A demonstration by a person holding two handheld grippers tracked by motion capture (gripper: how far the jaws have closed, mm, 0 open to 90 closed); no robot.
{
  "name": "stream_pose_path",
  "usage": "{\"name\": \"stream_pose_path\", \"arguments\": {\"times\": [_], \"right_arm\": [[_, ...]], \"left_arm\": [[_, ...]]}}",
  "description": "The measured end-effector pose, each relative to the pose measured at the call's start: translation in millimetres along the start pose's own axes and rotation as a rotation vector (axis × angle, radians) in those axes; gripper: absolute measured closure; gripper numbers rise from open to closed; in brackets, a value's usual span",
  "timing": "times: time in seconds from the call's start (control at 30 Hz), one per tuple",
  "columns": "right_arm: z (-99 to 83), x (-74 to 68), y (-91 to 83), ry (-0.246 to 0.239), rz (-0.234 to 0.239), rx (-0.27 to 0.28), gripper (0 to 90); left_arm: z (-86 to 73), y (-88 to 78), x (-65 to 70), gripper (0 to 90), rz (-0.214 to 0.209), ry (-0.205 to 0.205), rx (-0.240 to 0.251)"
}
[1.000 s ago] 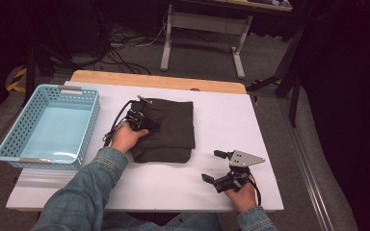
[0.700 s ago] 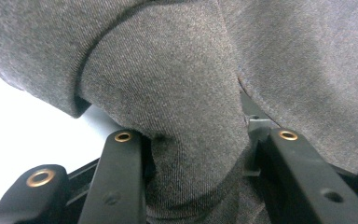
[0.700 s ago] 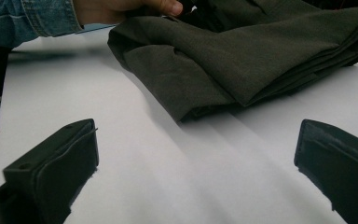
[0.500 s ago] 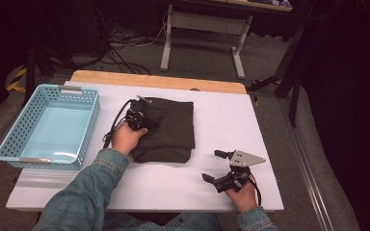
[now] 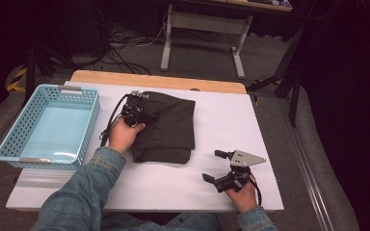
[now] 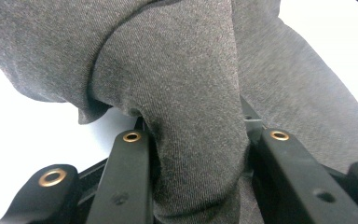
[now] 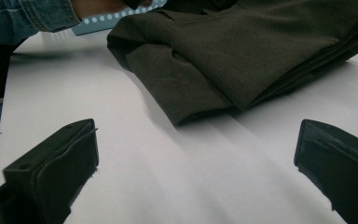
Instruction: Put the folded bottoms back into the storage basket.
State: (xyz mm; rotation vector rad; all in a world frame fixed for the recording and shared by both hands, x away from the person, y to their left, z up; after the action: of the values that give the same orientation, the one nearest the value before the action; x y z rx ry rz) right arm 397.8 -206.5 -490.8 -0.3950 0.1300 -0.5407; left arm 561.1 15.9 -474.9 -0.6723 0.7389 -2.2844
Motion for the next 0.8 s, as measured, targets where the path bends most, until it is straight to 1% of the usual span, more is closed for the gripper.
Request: {"name": "stream_pose_path", "arguments": {"times": [0.07,0.2,0.23,0.27,0.37,0.43,0.57,0.73,0.77,0.8], "right_arm": [[0.1,-0.1,0.0,0.001,0.001,0.001,0.5],[0.2,-0.1,-0.2,0.000,0.001,0.002,0.5],[0.2,-0.1,-0.2,0.000,0.001,0.002,0.5],[0.3,-0.2,-0.2,0.000,0.001,0.003,0.5],[0.4,-0.2,-0.3,0.000,0.002,0.004,0.5],[0.3,-0.1,-0.5,-0.001,0.001,0.003,0.5],[0.5,-0.1,-0.8,-0.001,0.001,0.005,0.5],[0.6,-0.2,-0.8,-0.002,0.001,0.005,0.5],[0.6,-0.2,-0.8,-0.002,0.001,0.005,0.5],[0.6,-0.2,-0.8,-0.002,0.001,0.005,0.5]], "left_arm": [[4.7,-5.6,2.9,67.9,-0.001,0.004,0.014],[13.8,-14.8,10.5,68.1,-0.002,0.037,0.035],[16.2,-17.0,11.8,68.1,0.005,0.046,0.040],[18.0,-18.9,14.9,68.2,-0.001,0.050,0.043],[24.0,-25.8,22.1,68.2,-0.002,0.069,0.055],[28.2,-31.4,26.4,68.3,-0.001,0.087,0.064],[33.3,-40.3,33.3,68.3,0.013,0.127,0.069],[38.7,-50.1,38.3,68.4,0.013,0.146,0.082],[39.3,-51.6,39.5,68.3,0.009,0.143,0.085],[40.1,-53.9,40.1,68.4,0.008,0.148,0.086]]}}
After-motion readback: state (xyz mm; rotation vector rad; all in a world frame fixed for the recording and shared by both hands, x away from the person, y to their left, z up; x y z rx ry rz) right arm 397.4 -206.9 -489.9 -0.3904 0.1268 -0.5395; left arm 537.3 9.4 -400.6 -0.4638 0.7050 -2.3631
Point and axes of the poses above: each handheld gripper's, and its own axes: y roughly forward along the jaws, z roughly out of its top, x roughly to its right, the point moved 10 cm from there along y, roughly forward along the jaws
